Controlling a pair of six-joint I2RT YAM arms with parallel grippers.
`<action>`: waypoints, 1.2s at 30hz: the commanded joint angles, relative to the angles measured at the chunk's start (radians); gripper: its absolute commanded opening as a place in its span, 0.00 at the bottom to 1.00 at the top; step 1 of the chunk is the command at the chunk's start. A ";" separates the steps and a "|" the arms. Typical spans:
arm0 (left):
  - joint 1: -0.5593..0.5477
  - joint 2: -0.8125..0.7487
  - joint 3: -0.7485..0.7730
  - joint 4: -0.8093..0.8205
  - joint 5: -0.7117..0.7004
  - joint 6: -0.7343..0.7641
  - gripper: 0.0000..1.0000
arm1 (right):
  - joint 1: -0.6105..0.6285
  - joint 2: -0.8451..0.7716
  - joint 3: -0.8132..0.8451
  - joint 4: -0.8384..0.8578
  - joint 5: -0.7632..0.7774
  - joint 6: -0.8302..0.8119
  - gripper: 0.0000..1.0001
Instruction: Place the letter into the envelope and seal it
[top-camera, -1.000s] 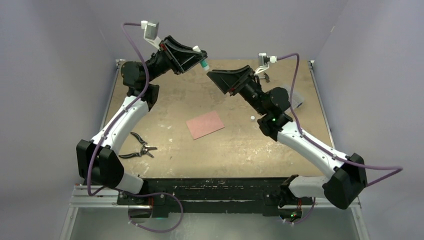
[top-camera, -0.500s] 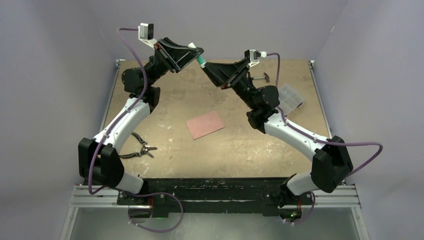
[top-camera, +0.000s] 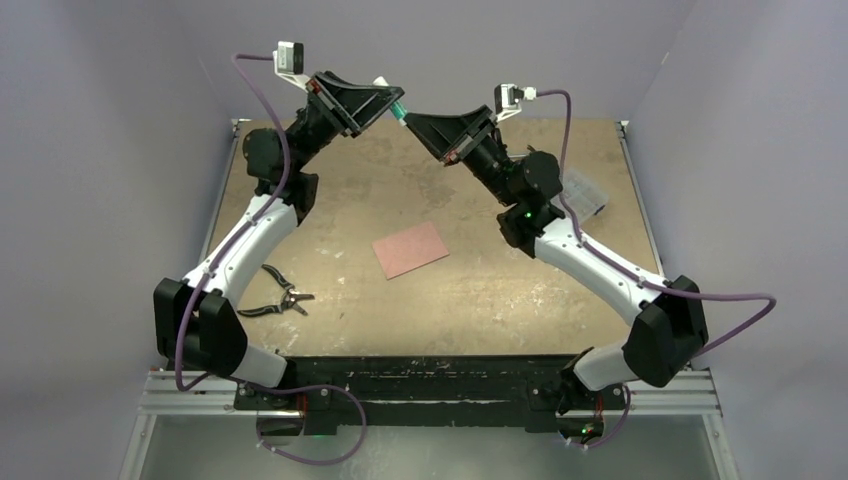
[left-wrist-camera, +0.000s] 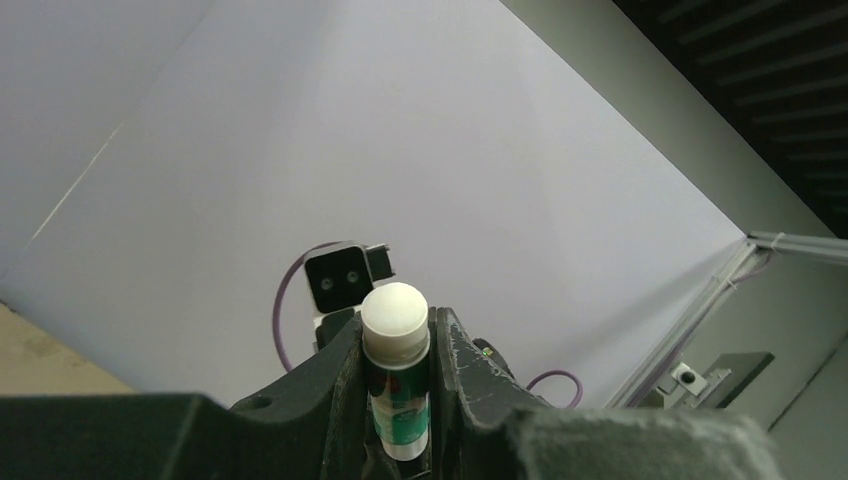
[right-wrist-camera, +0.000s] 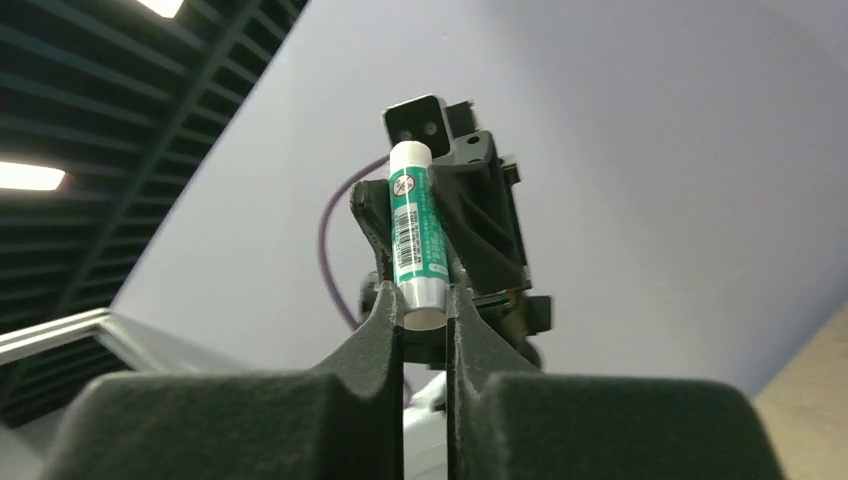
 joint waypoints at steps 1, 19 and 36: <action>-0.006 -0.039 0.056 -0.294 -0.015 0.162 0.00 | 0.009 -0.060 0.112 -0.230 0.040 -0.305 0.00; 0.022 -0.001 0.220 -1.022 -0.099 0.297 0.00 | 0.121 -0.092 0.018 -0.350 0.860 -1.739 0.00; 0.024 0.003 0.208 -0.897 -0.047 0.408 0.00 | -0.005 -0.194 0.232 -0.717 0.227 -1.104 0.83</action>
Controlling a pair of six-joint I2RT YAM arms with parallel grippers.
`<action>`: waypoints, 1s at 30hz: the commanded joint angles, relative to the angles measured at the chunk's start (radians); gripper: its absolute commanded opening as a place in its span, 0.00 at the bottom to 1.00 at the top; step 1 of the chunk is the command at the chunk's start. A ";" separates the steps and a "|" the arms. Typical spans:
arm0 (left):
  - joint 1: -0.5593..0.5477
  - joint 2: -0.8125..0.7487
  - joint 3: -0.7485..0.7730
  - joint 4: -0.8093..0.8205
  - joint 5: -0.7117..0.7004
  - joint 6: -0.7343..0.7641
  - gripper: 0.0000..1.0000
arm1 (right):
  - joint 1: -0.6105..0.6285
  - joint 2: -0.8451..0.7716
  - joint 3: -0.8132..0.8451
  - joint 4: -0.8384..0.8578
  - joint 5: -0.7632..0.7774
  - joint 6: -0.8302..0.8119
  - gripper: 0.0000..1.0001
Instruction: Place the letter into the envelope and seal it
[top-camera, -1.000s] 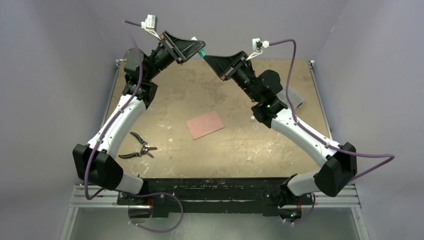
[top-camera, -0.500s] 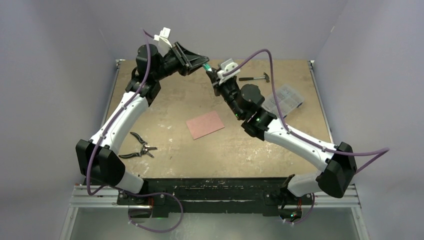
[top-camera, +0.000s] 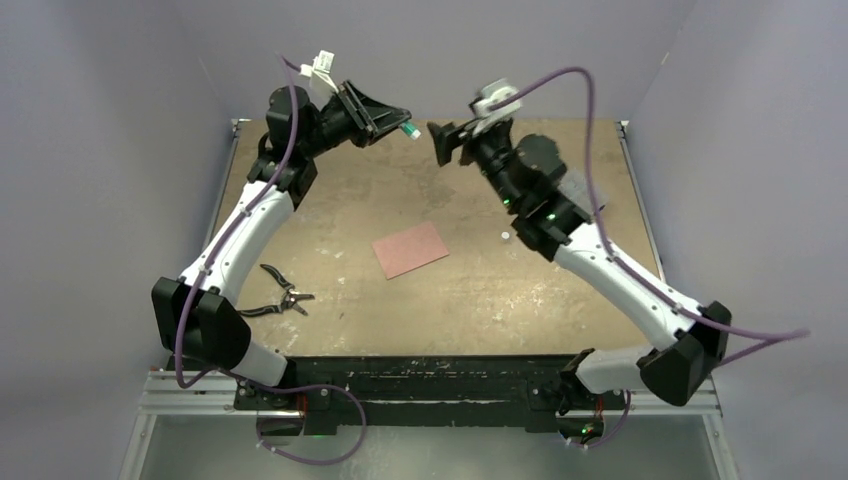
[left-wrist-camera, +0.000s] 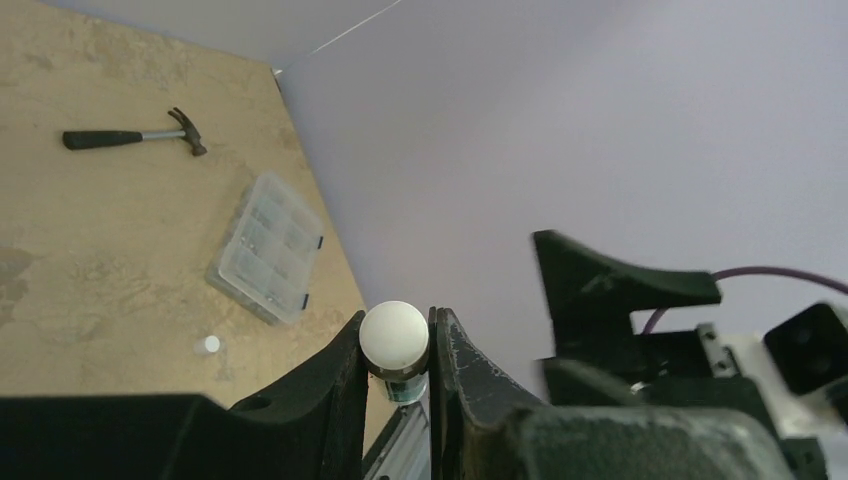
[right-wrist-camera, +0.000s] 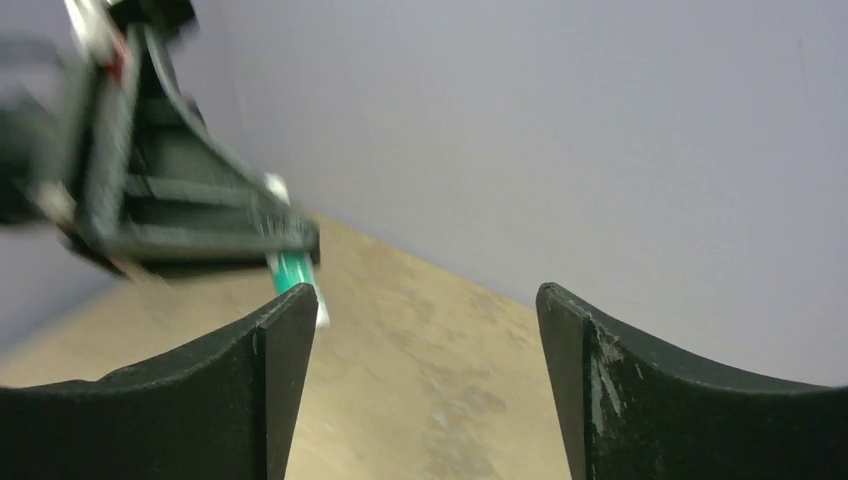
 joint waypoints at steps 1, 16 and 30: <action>0.010 -0.022 0.042 0.068 0.052 0.128 0.00 | -0.089 -0.113 0.097 -0.063 -0.289 0.540 0.84; 0.009 -0.169 -0.100 0.614 0.529 0.496 0.00 | -0.113 -0.156 -0.154 0.375 -0.621 0.946 0.75; -0.008 -0.156 -0.054 0.699 0.635 0.403 0.00 | -0.112 -0.053 0.090 0.071 -0.843 0.599 0.80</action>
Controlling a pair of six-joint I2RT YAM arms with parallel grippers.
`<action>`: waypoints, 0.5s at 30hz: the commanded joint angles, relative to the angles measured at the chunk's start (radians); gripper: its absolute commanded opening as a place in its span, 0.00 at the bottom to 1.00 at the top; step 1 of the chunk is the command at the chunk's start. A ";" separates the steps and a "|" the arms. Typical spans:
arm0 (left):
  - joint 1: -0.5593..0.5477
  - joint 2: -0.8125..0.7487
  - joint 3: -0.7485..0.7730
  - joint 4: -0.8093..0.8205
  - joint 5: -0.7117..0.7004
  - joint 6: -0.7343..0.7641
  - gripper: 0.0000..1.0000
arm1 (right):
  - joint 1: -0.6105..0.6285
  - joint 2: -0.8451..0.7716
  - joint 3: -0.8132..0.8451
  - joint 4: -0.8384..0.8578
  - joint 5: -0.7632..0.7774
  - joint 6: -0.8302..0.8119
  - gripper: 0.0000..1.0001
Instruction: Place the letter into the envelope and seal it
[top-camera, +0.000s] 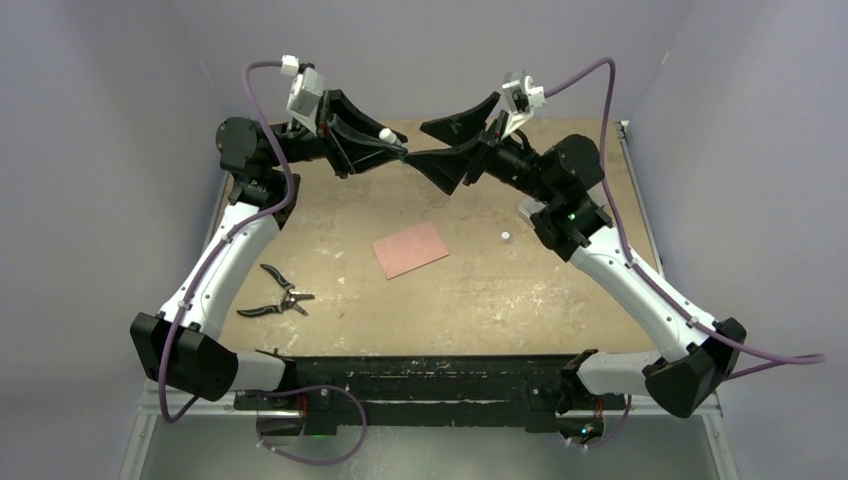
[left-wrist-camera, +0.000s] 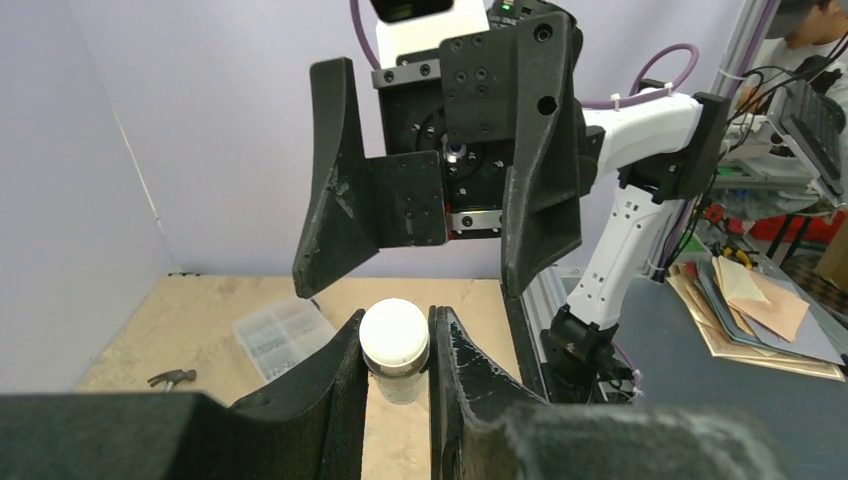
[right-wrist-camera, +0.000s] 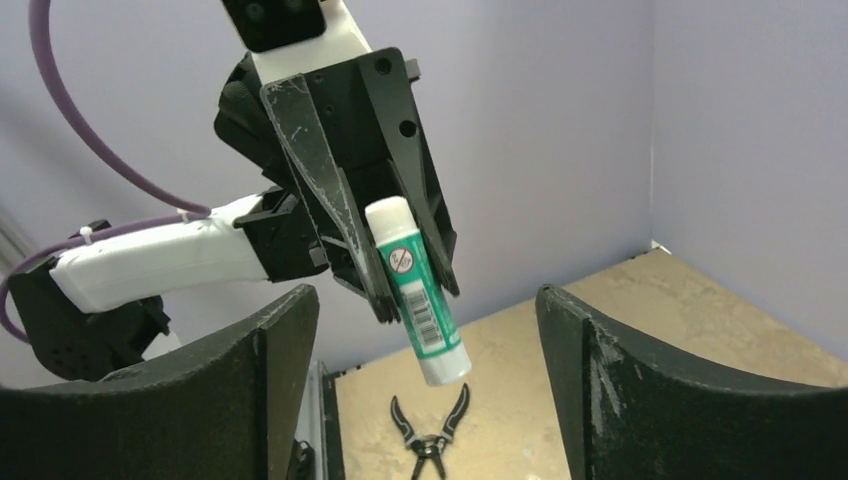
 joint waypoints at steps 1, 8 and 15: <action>-0.011 -0.002 0.022 0.100 0.023 -0.039 0.00 | -0.004 0.053 0.103 -0.099 -0.110 -0.129 0.78; -0.015 -0.001 0.025 0.129 0.031 -0.066 0.00 | -0.003 0.093 0.155 -0.170 -0.222 -0.208 0.62; -0.015 0.005 0.028 0.127 0.025 -0.073 0.00 | -0.003 0.111 0.184 -0.181 -0.253 -0.228 0.45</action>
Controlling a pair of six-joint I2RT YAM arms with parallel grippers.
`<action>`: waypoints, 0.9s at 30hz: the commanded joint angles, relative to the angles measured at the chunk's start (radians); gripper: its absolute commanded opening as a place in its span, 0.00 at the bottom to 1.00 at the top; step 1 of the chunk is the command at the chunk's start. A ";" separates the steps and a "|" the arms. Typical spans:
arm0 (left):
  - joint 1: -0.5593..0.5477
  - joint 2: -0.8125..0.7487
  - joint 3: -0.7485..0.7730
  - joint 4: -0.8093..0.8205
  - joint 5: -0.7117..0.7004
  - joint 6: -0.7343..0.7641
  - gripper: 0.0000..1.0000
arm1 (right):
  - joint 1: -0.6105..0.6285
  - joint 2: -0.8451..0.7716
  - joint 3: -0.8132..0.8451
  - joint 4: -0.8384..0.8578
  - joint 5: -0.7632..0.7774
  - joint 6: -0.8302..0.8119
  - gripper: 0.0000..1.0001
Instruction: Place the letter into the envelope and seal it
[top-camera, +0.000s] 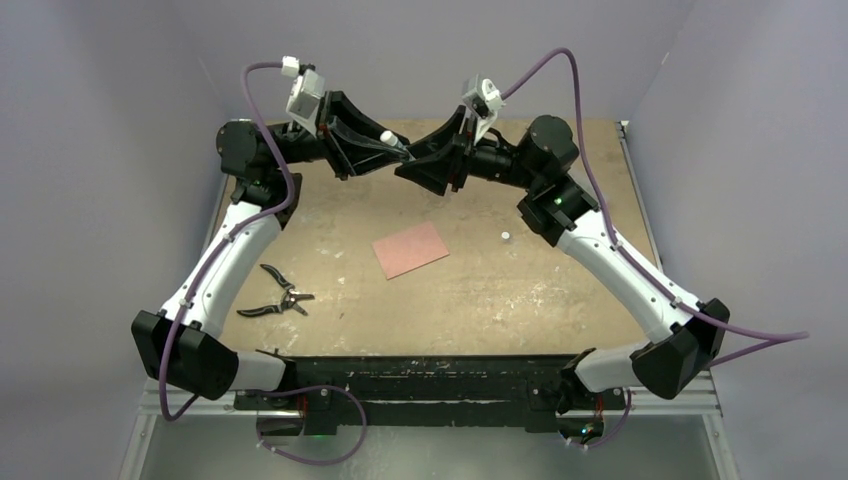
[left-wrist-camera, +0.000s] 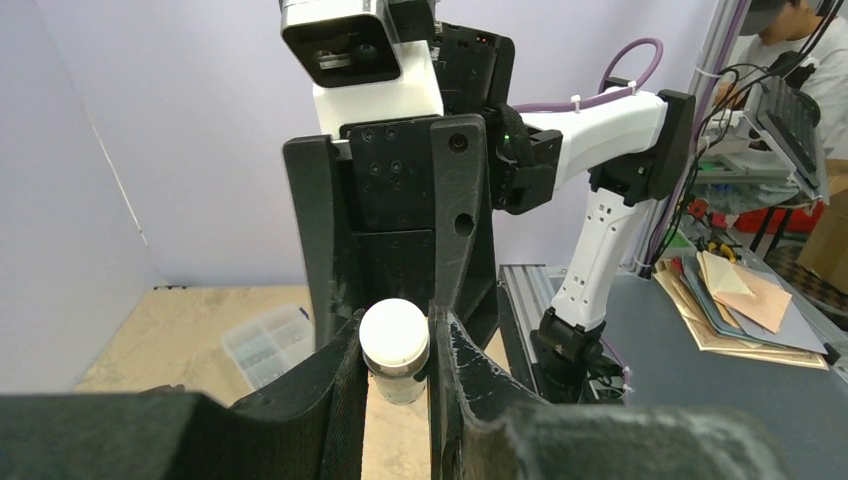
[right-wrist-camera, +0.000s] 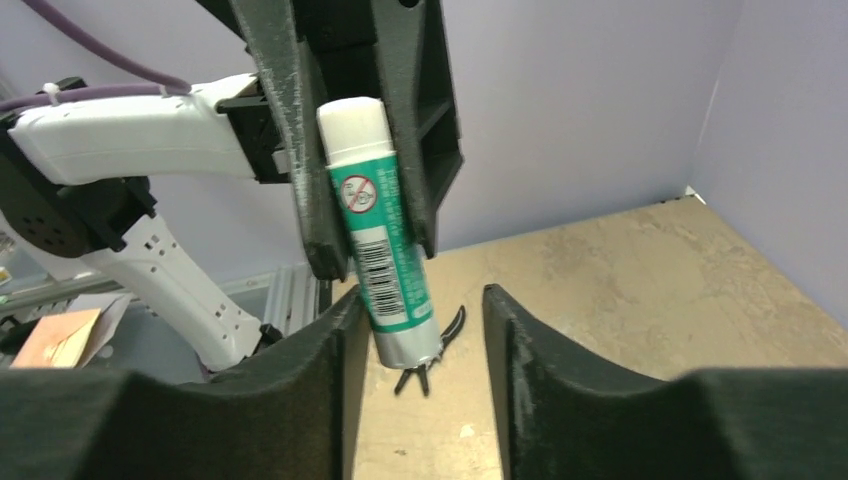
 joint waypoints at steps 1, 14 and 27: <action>-0.004 -0.001 0.028 0.047 0.002 -0.014 0.00 | -0.004 -0.002 0.063 0.003 -0.034 -0.035 0.40; -0.021 -0.007 -0.009 0.098 -0.180 -0.139 0.37 | 0.001 -0.007 -0.090 0.486 0.124 0.243 0.02; -0.038 0.055 -0.133 0.345 -0.360 -0.370 0.16 | 0.029 0.071 -0.067 0.585 0.120 0.298 0.05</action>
